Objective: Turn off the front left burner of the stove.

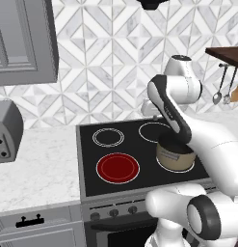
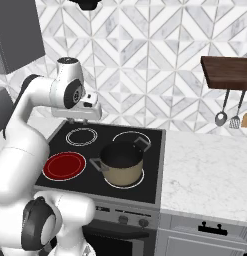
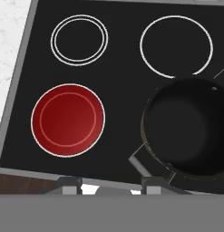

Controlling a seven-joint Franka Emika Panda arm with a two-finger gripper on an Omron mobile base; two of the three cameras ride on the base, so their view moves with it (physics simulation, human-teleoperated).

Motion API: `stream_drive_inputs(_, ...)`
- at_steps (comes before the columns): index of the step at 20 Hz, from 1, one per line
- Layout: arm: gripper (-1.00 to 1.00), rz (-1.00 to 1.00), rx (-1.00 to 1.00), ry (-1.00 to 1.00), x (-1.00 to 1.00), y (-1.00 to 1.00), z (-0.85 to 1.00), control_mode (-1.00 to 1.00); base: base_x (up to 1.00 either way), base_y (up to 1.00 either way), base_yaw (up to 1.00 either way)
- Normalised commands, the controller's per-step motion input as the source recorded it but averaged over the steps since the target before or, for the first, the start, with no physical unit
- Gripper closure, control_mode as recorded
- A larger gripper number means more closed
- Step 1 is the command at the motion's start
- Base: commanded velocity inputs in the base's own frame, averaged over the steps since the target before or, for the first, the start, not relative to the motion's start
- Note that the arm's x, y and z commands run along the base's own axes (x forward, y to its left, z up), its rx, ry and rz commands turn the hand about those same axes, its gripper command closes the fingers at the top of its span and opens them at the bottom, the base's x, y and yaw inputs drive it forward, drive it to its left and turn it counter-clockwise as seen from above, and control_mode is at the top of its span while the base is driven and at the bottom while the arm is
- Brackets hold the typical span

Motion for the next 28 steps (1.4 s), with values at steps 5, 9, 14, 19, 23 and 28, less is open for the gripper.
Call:
stream_drive_inputs(5,-1.0,0.0,0.0,0.0,-0.19,0.0,-0.01,-1.0,0.0,0.0,0.0)
stream_drive_inputs(9,-1.0,0.0,-0.04,-0.02,-0.48,0.11,-0.19,-1.0,0.0,0.0,0.0)
stream_drive_inputs(14,-1.0,0.0,-0.05,-0.18,-0.61,0.1,-0.25,-1.0,0.0,0.0,0.0)
stream_drive_inputs(19,-1.0,0.0,-0.06,-0.22,-0.56,0.13,-0.21,-1.0,0.0,0.0,0.0)
stream_drive_inputs(23,-1.0,0.0,-0.05,-0.24,-0.42,0.25,-0.14,-1.0,0.0,0.0,0.0)
stream_drive_inputs(28,-1.0,0.0,-0.06,-0.18,-0.24,0.3,-0.09,-1.0,0.0,0.0,0.0)
